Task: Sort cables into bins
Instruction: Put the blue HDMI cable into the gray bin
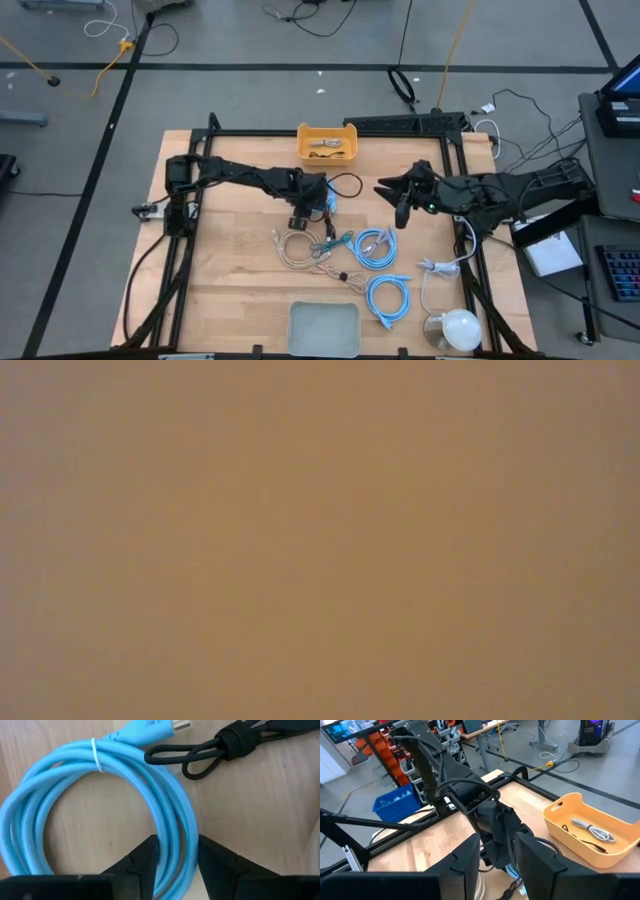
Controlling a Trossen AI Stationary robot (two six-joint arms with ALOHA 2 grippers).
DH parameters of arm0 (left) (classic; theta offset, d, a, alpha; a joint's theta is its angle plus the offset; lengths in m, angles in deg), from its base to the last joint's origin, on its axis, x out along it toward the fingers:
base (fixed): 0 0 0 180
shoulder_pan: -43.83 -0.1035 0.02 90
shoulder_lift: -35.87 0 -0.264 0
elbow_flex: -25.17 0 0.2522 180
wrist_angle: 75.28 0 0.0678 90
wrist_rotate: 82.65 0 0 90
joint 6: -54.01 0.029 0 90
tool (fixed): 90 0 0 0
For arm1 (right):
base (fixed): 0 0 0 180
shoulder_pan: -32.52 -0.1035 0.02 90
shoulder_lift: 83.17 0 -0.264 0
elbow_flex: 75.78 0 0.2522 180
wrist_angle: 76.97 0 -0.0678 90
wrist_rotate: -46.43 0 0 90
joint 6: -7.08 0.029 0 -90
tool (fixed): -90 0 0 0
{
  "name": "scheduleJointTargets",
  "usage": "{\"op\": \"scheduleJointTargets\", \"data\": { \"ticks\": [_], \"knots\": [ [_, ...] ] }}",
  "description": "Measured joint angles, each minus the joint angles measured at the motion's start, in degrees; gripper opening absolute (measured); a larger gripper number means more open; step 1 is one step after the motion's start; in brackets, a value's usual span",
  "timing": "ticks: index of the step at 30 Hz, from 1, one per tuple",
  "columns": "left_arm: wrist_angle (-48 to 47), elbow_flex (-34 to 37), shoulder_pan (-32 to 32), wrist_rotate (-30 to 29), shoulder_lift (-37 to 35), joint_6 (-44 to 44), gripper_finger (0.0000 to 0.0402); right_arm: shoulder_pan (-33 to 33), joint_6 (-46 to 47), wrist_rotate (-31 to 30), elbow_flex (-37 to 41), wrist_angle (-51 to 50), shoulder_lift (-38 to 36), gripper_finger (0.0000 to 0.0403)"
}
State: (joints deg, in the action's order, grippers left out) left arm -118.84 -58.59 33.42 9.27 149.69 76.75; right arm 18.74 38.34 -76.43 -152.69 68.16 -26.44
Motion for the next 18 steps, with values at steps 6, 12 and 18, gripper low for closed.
{"op": "scheduleJointTargets", "data": {
  "ticks": [6, 12, 18],
  "knots": [
    [-0.5, 0.21, -0.52, -0.04, -2.7, -1.37, 0.0031, 0.12, -0.29, -0.36, -0.02, 0.07, 0.04, 0.0116],
    [-1.79, 0.57, -2.57, -0.23, -6.08, -10.87, 0.002, 0.7, -0.72, -0.52, -0.02, -0.16, 0.04, 0.0116],
    [-0.92, 0.46, -5.18, -1.08, -13.57, -17.06, 0.001, 0.66, -0.86, -0.44, -0.02, -0.73, 0.44, 0.0116]
  ]
}}
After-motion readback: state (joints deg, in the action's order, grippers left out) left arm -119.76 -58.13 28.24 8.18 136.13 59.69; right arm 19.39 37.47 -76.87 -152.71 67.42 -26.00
